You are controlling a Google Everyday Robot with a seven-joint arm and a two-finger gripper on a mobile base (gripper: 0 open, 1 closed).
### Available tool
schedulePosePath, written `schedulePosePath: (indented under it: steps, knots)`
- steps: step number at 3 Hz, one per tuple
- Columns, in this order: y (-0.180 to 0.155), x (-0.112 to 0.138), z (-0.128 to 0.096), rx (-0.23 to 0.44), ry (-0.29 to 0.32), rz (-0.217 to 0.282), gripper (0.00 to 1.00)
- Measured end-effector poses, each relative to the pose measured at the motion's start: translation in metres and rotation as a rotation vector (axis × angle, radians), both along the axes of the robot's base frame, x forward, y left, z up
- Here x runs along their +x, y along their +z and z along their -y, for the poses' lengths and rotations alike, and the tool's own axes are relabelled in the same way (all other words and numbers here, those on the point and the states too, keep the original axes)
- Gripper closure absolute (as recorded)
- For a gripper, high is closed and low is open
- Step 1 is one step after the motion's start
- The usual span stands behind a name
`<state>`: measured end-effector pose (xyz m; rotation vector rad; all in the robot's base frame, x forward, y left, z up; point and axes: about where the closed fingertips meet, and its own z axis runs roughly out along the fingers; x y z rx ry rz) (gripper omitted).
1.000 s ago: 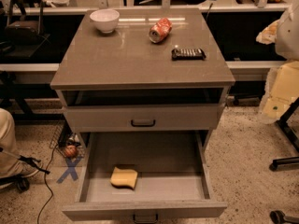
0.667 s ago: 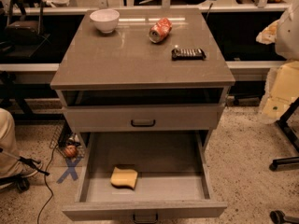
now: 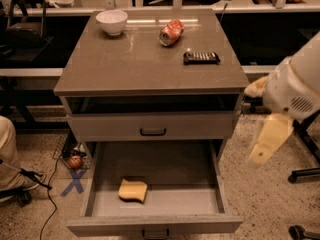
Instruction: Pick sponge from middle drawer and place on counter
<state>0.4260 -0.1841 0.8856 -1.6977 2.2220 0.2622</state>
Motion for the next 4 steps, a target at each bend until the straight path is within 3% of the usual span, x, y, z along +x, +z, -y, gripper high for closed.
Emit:
schedulePosePath:
  steps: [1, 2, 3, 4]
  knots:
    - [-0.095, -0.029, -0.041, 0.194, -0.017, -0.130, 0.00]
    - [-0.161, -0.056, -0.081, 0.323, -0.059, -0.236, 0.00]
    - [-0.161, -0.056, -0.081, 0.323, -0.059, -0.236, 0.00]
    - [-0.191, -0.046, -0.084, 0.330, -0.098, -0.232, 0.00]
